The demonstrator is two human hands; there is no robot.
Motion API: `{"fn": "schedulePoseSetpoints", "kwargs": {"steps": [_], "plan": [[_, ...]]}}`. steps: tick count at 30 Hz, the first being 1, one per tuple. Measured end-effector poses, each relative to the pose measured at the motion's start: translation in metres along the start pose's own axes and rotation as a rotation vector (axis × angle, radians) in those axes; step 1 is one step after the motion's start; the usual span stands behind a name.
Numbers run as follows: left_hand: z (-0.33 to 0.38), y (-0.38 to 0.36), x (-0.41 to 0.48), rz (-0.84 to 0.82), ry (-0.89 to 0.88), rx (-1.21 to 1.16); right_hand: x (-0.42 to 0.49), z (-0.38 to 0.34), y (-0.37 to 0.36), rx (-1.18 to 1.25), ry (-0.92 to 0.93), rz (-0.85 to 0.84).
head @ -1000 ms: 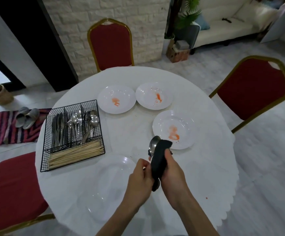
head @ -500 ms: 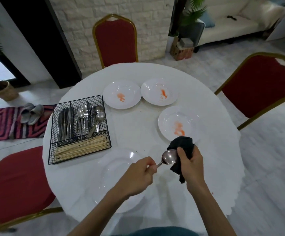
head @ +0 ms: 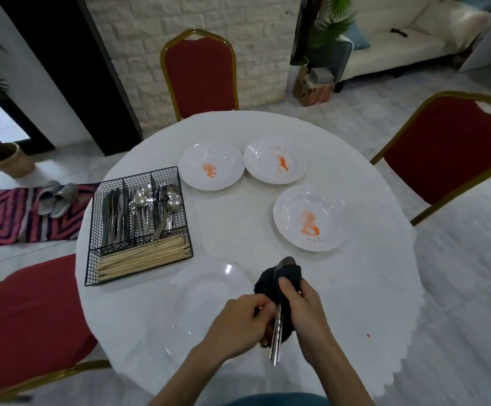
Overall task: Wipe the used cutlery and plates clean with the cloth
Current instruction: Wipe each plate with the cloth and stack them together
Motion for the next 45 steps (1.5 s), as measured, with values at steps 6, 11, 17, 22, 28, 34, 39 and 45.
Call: {"fn": "schedulePoseSetpoints", "kwargs": {"steps": [6, 11, 17, 22, 28, 34, 39, 45], "plan": [[-0.01, 0.032, 0.014, 0.315, 0.004, -0.098, -0.007, -0.009, -0.008, -0.173, 0.054, -0.132], [-0.014, 0.032, 0.02, 0.345, -0.063, -0.02, -0.016, -0.01, -0.025, -0.256, 0.034, -0.271], [-0.044, 0.065, 0.023, 0.482, 0.053, -0.212, -0.018, -0.007, -0.03, -0.345, -0.007, -0.357], [-0.062, 0.084, 0.021, 0.653, 0.145, -0.334, -0.02, -0.003, -0.035, -0.383, -0.034, -0.411], [-0.065, 0.058, 0.017, 0.572, 0.251, -0.397, -0.018, -0.003, -0.04, -0.39, -0.04, -0.396], [-0.068, 0.042, 0.016, 0.402, 0.331, -0.504, -0.017, 0.003, -0.035, -0.328, -0.083, -0.365], [-0.076, 0.052, 0.022, 0.436, 0.354, -0.527, -0.016, 0.01, -0.031, -0.293, -0.107, -0.348], [-0.067, 0.04, 0.017, 0.311, 0.378, -0.452, -0.01, 0.014, -0.032, -0.269, -0.117, -0.347]]}}
Point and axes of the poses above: each hand's wrist, its own x-axis towards the middle knuckle, its own y-axis out of the back of the hand, z = x × y, the point moved 3 cm from there along x, towards the middle knuckle, and after that the axes turned 3 degrees about z, right-handed, at the moved point
